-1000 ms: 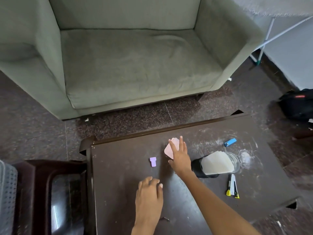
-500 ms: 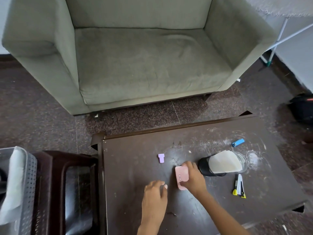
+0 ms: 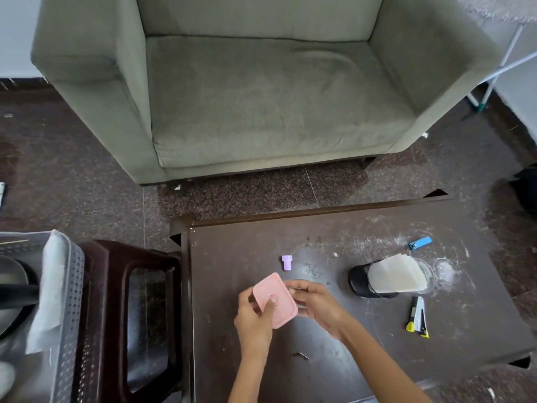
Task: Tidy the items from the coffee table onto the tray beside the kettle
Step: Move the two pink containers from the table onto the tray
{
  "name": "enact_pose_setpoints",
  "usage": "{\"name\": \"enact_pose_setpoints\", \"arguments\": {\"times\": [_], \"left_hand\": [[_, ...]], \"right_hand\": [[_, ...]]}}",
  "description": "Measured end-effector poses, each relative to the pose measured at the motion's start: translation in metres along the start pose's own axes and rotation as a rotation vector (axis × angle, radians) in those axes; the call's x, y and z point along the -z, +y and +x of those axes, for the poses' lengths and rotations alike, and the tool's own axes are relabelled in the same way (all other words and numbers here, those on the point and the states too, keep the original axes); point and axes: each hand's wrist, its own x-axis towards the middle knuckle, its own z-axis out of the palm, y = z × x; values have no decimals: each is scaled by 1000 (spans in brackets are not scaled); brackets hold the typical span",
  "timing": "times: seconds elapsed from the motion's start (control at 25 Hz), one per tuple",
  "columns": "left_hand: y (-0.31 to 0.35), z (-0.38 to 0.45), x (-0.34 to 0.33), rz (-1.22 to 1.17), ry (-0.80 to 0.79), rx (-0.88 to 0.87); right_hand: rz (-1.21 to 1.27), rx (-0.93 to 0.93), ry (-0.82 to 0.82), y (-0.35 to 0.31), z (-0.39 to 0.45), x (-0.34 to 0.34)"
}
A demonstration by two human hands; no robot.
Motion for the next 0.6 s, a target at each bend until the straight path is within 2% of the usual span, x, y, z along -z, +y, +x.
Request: {"name": "enact_pose_setpoints", "arguments": {"times": [0.04,0.12,0.2,0.28,0.4,0.52,0.6], "left_hand": [[0,3,3,-5,27,-2],[1,7,8,-29,53,5],[2,10,11,-50,73,21],[1,11,15,-58,90,26],[-2,9,22,-59,111,17],[-7,8,35,-45,149,13],[-10,5,44,-59,173,23]], "right_hand": [[-155,35,148,-1,8,-3],[-652,183,479,-4,27,-7],[-1042,292,613,-6,46,-9],[-1245,275,563,-4,66,-11],[-1459,145,431,1,87,-15],[-1592,190,443,15,92,-25],[-1577,247,400,27,88,-26]]}}
